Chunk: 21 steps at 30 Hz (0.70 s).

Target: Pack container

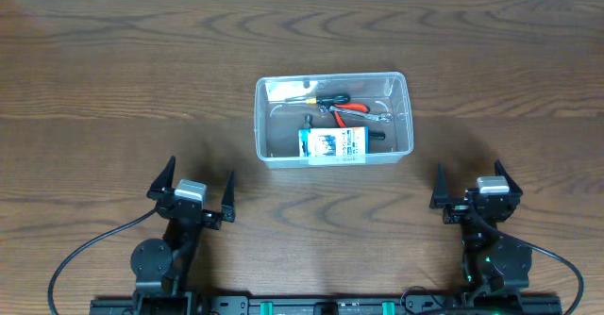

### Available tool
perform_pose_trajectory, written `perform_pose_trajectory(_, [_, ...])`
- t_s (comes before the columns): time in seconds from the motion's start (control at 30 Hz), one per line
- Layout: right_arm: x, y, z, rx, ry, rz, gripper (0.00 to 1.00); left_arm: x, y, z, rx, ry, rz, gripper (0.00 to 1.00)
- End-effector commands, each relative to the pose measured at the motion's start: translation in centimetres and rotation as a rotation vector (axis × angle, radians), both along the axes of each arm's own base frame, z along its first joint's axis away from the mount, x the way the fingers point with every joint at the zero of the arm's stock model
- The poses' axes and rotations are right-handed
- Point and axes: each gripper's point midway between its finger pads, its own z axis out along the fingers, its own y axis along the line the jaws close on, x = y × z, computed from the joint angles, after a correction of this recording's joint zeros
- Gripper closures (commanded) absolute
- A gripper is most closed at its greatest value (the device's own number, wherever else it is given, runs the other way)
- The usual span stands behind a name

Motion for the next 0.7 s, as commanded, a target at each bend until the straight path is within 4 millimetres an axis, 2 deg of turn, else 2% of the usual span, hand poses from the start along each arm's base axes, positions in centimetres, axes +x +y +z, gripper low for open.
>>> perform_pose_trajectory(0.0, [0.0, 0.0, 0.0, -0.014, -0.001, 0.001, 0.01, -0.1, 0.1, -1.6, -0.012, 0.059, 0.005, 0.02])
perform_pose_trajectory(0.67, [0.0, 0.0, 0.0, -0.014, -0.001, 0.001, 0.01, 0.1, 0.2, -3.4, -0.010, 0.139, 0.012, 0.02])
